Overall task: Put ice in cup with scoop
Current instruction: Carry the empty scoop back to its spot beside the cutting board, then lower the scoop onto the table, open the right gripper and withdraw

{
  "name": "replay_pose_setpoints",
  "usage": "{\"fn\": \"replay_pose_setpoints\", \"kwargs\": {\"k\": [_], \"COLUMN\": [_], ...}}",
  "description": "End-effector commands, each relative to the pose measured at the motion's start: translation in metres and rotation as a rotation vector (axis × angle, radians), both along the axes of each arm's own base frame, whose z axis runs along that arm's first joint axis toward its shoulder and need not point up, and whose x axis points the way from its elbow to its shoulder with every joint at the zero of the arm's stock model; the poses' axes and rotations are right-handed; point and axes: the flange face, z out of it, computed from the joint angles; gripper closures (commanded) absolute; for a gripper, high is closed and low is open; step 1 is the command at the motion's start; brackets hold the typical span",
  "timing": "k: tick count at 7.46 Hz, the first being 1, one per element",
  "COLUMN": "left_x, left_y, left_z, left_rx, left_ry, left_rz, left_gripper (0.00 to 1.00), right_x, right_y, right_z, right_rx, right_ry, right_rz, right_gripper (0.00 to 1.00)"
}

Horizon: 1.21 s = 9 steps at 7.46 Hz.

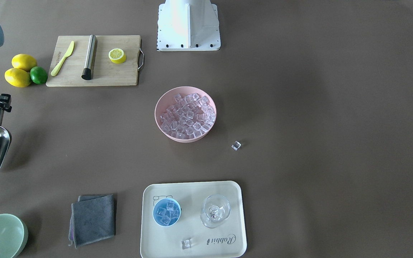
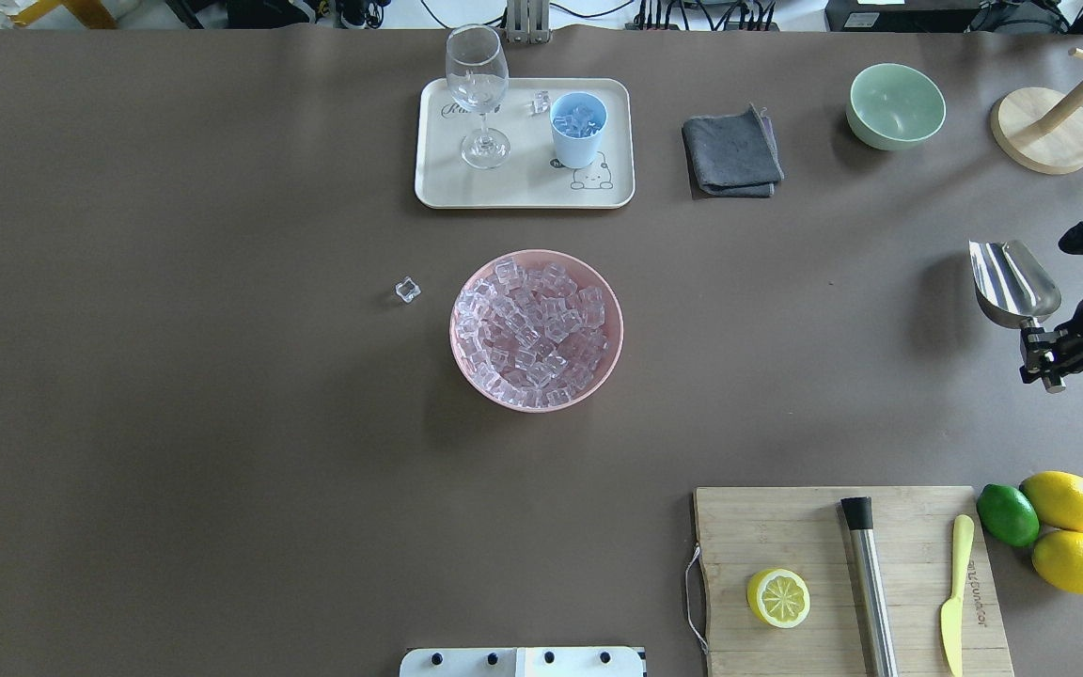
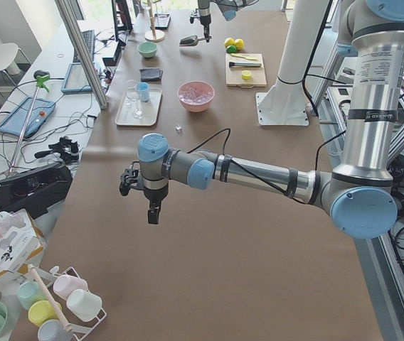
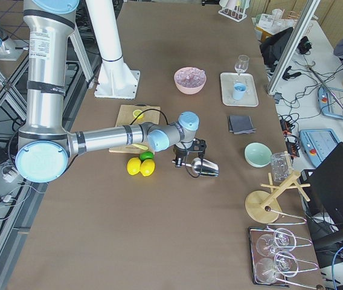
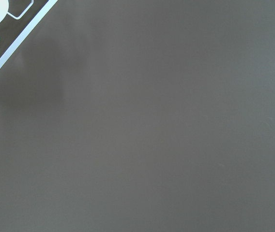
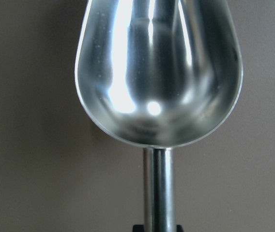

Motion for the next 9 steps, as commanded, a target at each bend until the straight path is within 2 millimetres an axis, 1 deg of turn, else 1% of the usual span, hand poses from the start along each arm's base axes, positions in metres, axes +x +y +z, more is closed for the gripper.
{"fn": "replay_pose_setpoints", "kwargs": {"k": [1,3,4,5,6,8,9], "left_x": [0.007,0.008,0.009,0.009,0.009,0.009,0.009], "left_y": [-0.001,-0.002,-0.002,-0.002,-0.002,-0.002,-0.002], "left_z": [-0.003,-0.003,-0.003,-0.003,-0.003,-0.003,-0.003], "left_rx": [0.005,0.005,0.005,0.005,0.005,0.005,0.005], "left_ry": [0.001,0.001,0.001,0.001,0.001,0.001,0.001], "left_rz": [0.013,0.015,0.016,0.016,0.016,0.016,0.016], "left_gripper": [0.02,0.02,0.02,0.02,0.02,0.02,0.02], "right_x": [-0.004,-0.005,-0.006,-0.006,-0.006,-0.008,-0.006], "right_y": [0.007,0.008,0.008,0.007,0.009,0.010,0.010], "right_z": [0.010,0.017,0.017,0.018,0.016,0.007,-0.010], "right_rx": [-0.015,-0.017,-0.018,-0.021,-0.029,-0.032,-0.017], "right_ry": [0.009,0.012,0.010,0.010,-0.009,-0.042,-0.063], "right_rz": [-0.016,-0.022,-0.023,-0.022,-0.031,-0.043,-0.040], "right_gripper": [1.00,1.00,0.99,0.44,0.01,0.00,0.00]}}
